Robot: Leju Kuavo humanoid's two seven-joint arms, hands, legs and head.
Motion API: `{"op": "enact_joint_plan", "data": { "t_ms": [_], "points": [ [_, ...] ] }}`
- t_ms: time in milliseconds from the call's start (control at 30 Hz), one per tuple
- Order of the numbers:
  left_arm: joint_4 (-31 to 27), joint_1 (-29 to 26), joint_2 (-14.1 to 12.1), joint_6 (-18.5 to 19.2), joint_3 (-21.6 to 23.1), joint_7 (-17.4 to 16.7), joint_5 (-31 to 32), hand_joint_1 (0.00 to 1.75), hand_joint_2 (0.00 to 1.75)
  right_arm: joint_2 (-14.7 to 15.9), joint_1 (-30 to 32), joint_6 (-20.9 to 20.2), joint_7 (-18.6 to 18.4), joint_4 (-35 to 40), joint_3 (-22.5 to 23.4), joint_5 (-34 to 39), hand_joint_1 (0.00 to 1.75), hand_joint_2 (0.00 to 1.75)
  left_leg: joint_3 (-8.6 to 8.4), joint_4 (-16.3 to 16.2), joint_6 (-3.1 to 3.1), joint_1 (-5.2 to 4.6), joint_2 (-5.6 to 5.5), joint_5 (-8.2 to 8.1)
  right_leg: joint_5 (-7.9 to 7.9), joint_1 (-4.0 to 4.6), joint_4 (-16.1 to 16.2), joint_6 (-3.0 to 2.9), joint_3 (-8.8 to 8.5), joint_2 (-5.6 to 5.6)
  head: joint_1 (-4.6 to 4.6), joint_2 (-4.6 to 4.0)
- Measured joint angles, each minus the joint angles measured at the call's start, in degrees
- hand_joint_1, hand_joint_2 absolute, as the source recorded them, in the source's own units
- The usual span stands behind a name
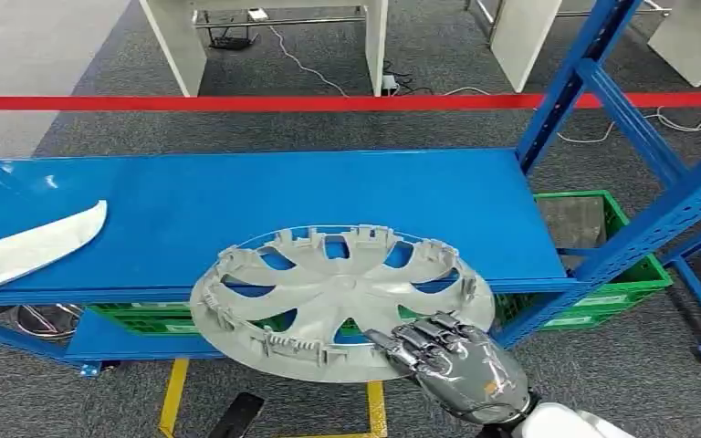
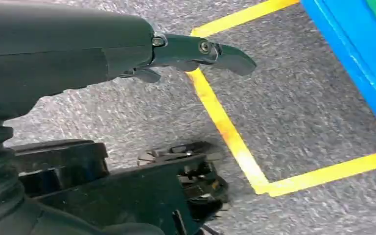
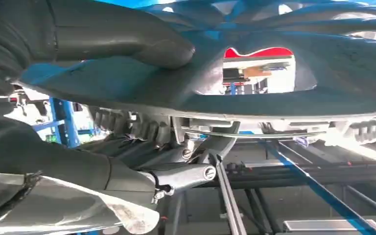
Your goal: Take the parts from the cabinet and place them on the table.
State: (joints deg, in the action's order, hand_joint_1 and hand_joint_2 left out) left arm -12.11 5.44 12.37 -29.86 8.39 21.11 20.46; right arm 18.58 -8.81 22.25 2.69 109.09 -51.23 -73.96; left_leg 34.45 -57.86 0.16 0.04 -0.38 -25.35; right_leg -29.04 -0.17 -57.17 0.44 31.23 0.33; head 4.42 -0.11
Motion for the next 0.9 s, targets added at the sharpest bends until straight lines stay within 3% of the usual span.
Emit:
{"op": "enact_joint_plan", "data": {
  "t_ms": [33,67,133,167,200,233,267,533,567,633,667,700,800,833,867,900],
  "points": [
    [0.00,0.00,0.00,-0.06,0.00,-1.55,0.50,0.00,1.75,0.00,0.03,-0.04,0.00,0.02,-0.07,0.06,1.75,1.75,0.00,0.00,0.00,0.00,0.00,0.00,0.00,0.00,0.00,0.00,0.00,0.00,0.00,0.00],
    [0.00,-0.01,-0.13,-0.15,0.00,-2.87,0.87,0.00,1.75,0.00,0.07,-0.07,0.00,0.02,-0.13,-0.02,1.75,1.75,0.05,-0.33,0.77,-0.32,0.01,-0.38,0.20,-0.35,0.48,0.63,-0.11,-0.12,0.04,0.00],
    [0.00,-0.05,-0.09,-0.52,0.02,-3.73,1.31,0.00,1.75,0.00,0.18,-0.11,0.00,0.26,-0.26,-0.26,1.75,1.75,-1.35,1.87,1.35,-0.11,-0.02,0.48,0.50,-0.16,1.77,1.05,-0.88,-0.07,0.07,0.00],
    [0.00,-0.16,-0.13,-0.72,0.04,-3.88,1.53,0.00,1.75,0.00,0.45,-0.11,0.00,0.28,-0.35,-0.29,1.75,1.75,-1.80,2.72,-0.39,-0.33,-0.06,1.11,1.66,-0.13,2.26,0.02,-1.50,-0.12,-0.20,0.00],
    [0.00,-0.16,-0.09,-0.79,0.04,-3.88,1.75,0.00,1.75,0.00,0.09,0.04,-0.07,0.33,-0.39,-0.39,1.75,1.75,-1.88,3.15,-0.18,-0.23,-0.09,1.44,1.24,-0.14,2.64,-0.52,-1.79,-0.22,-0.50,-0.04],
    [0.00,-0.08,-0.11,-0.68,0.07,-3.95,1.75,0.00,1.75,0.00,0.23,0.04,-0.11,0.28,-0.46,-0.66,1.75,1.75,-1.77,2.97,0.13,-0.31,-0.11,1.34,1.28,-0.30,2.81,0.06,-1.63,-0.30,-0.33,-0.02],
    [0.00,-0.16,-0.11,-0.68,0.07,-3.97,1.70,0.00,1.75,0.00,0.46,0.04,-0.15,0.30,-0.55,-0.85,1.75,1.75,-1.81,2.83,0.31,-0.38,-0.10,1.19,1.20,-0.33,2.81,0.18,-1.72,-0.25,-0.39,-0.02],
    [0.00,-0.23,-0.11,0.07,0.07,-4.43,1.72,0.00,1.75,0.00,1.10,0.09,-0.61,0.31,-0.70,-0.85,1.75,1.75,-1.77,2.68,0.48,-0.45,-0.07,1.02,1.08,-0.40,2.75,0.36,-1.72,-0.27,-0.39,-0.02],
    [0.00,-0.22,-0.15,0.07,0.07,-4.45,1.75,0.00,1.75,-0.02,1.14,0.09,-0.63,0.31,-0.70,-0.85,1.75,1.75,-1.63,2.14,0.99,-0.76,-0.05,0.63,1.27,-0.79,3.26,0.84,-1.85,-0.27,-0.37,-0.02],
    [0.00,-0.23,-0.13,0.02,0.07,-4.45,1.86,0.00,1.75,-0.02,1.10,0.11,-0.66,0.33,-0.70,-0.85,1.75,1.75,-2.09,3.28,1.90,-0.69,-0.10,1.35,1.58,-0.52,3.44,1.53,-2.16,-0.33,-0.33,-0.02],
    [0.00,-0.21,-0.02,0.02,0.07,-4.45,1.90,0.00,1.75,0.00,1.20,0.11,-0.70,0.31,-0.70,-0.83,1.75,1.75,-2.78,4.45,1.91,-0.13,0.16,2.02,0.76,-0.57,2.84,1.43,-1.68,-0.29,-0.37,-0.02],
    [0.00,-0.17,-0.02,0.00,0.07,-4.45,1.99,0.00,1.75,0.00,1.10,0.11,-0.79,0.31,-0.70,-0.79,1.75,1.75,-2.88,4.79,2.22,0.02,0.19,2.18,-1.29,-0.54,0.41,1.47,-0.52,-0.31,-0.61,-0.02],
    [0.00,-0.25,0.00,0.07,0.07,-4.45,2.16,0.00,1.75,0.00,1.30,0.11,-0.79,0.24,-0.70,-0.79,1.75,1.75,-2.63,4.65,2.21,0.06,0.27,2.17,-7.40,-0.99,-13.32,2.09,5.86,-0.30,-0.52,-0.02],
    [0.00,-0.26,-0.02,0.20,0.07,-4.47,2.14,0.00,1.75,0.00,1.36,0.11,-0.81,0.20,-0.70,-0.79,1.75,1.75,-2.52,4.49,2.13,0.14,0.28,2.14,-7.44,-1.22,-15.49,2.29,6.97,-0.34,-0.53,-0.02],
    [0.00,-0.26,-0.02,0.26,0.07,-4.47,2.14,0.00,1.75,0.00,1.48,0.09,-0.81,0.15,-0.70,-0.79,1.75,1.75,-2.47,4.30,1.85,0.32,0.27,2.02,-5.93,-1.52,-14.59,2.58,6.51,-0.37,-0.52,-0.02],
    [0.00,-0.26,0.02,0.39,0.07,-4.47,2.14,0.00,1.75,0.00,1.52,0.11,-0.83,0.15,-0.70,-0.79,1.75,1.75,-2.39,3.93,1.43,0.60,0.24,1.83,-3.45,-1.83,-11.08,3.01,4.73,-0.41,-0.52,-0.02]
  ]
}}
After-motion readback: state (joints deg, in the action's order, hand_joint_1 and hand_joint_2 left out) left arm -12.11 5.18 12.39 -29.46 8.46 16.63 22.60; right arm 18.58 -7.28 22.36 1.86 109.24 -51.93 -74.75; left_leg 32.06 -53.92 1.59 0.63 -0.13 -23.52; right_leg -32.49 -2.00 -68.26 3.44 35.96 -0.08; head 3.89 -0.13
